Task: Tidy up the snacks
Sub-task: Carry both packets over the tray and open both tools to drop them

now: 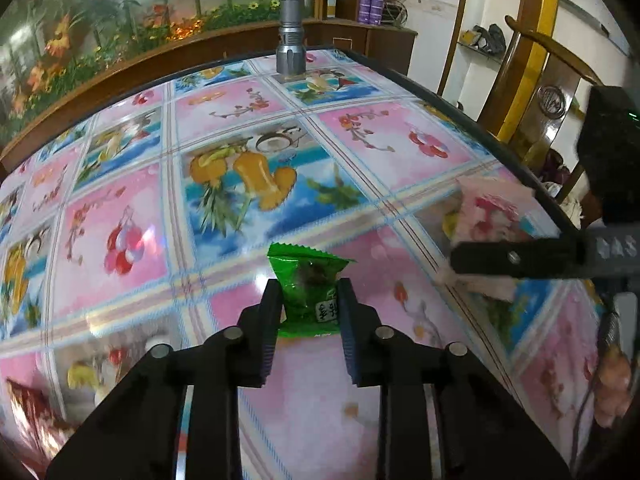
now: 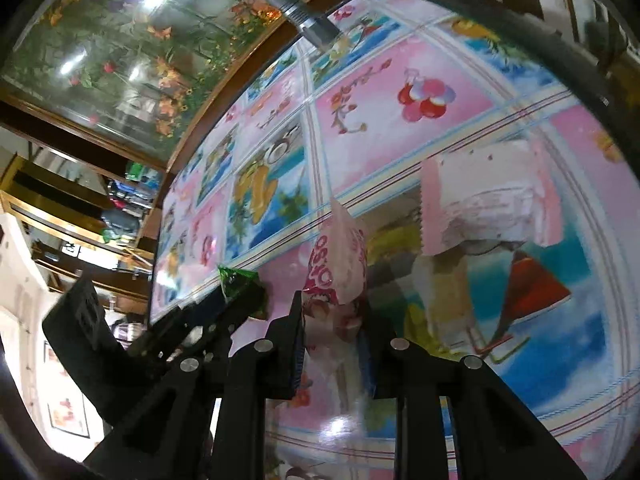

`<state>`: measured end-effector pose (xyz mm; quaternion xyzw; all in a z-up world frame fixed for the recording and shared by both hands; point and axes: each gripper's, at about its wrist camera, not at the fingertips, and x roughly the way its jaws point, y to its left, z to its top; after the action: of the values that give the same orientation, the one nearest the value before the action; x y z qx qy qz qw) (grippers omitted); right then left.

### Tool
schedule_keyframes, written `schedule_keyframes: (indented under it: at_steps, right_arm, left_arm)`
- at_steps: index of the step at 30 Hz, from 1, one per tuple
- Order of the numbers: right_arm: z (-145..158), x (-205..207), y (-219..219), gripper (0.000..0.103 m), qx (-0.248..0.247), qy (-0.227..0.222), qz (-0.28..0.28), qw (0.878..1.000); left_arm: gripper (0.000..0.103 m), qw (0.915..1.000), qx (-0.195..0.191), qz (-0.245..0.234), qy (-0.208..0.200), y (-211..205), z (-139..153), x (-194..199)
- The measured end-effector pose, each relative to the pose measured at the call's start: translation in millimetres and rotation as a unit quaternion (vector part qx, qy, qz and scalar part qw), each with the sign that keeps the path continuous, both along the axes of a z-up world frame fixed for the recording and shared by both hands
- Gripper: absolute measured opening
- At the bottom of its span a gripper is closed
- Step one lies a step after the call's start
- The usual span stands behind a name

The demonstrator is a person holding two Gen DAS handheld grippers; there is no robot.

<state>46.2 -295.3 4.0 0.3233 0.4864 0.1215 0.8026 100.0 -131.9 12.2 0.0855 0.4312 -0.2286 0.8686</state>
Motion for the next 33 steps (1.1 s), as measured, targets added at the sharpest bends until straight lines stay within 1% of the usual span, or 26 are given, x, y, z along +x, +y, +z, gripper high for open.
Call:
schedule_keyframes:
  at_steps: [6,12,16,20,23,26,28,30,33]
  right_arm:
    - [1.4,3.5,16.8,0.022,-0.011,-0.016,0.028,0.999]
    - [5.2,4.1,38.4,0.021,-0.031,-0.033,0.057,0.997]
    - [8.1,2.2,56.9,0.021,-0.051,-0.051,0.083,0.994]
    - [6.9,-0.8,79.4,0.021,-0.081,-0.06,0.108,0.989]
    - [7.6,-7.1,95.8,0.021,-0.088,-0.071,0.119,0.986]
    - [11.9,-19.0,123.2,0.021,-0.092,-0.092,0.148,0.98]
    - [17.0,-29.6,147.6,0.021,-0.093,-0.109,0.172,0.975]
    - [22.2,-44.2,175.2,0.021,-0.078,-0.127,0.195,0.97]
    - [32.9,-71.7,223.3,0.02,-0.062,-0.168,0.236,0.955]
  left_arm:
    - [0.02,0.9994,-0.019,0.029,0.007,30.3,1.5,-32.7]
    - [0.018,0.9985,-0.017,0.053,0.002,65.6,4.3,-79.7]
    - [0.017,0.9966,-0.032,0.076,0.003,94.7,7.2,-113.5]
    - [0.016,0.9949,-0.035,0.094,-0.003,117.0,9.3,-145.0]
    - [0.016,0.9928,-0.054,0.107,-0.004,138.9,15.3,-166.3]
    - [0.017,0.9902,-0.067,0.122,-0.011,160.5,24.1,-182.7]
    - [0.017,0.9876,-0.074,0.136,-0.027,179.4,33.7,-195.6]
    - [0.017,0.9842,-0.069,0.156,-0.048,200.8,42.5,-209.6]
    - [0.017,0.9777,-0.064,0.19,-0.063,234.2,48.4,-225.3]
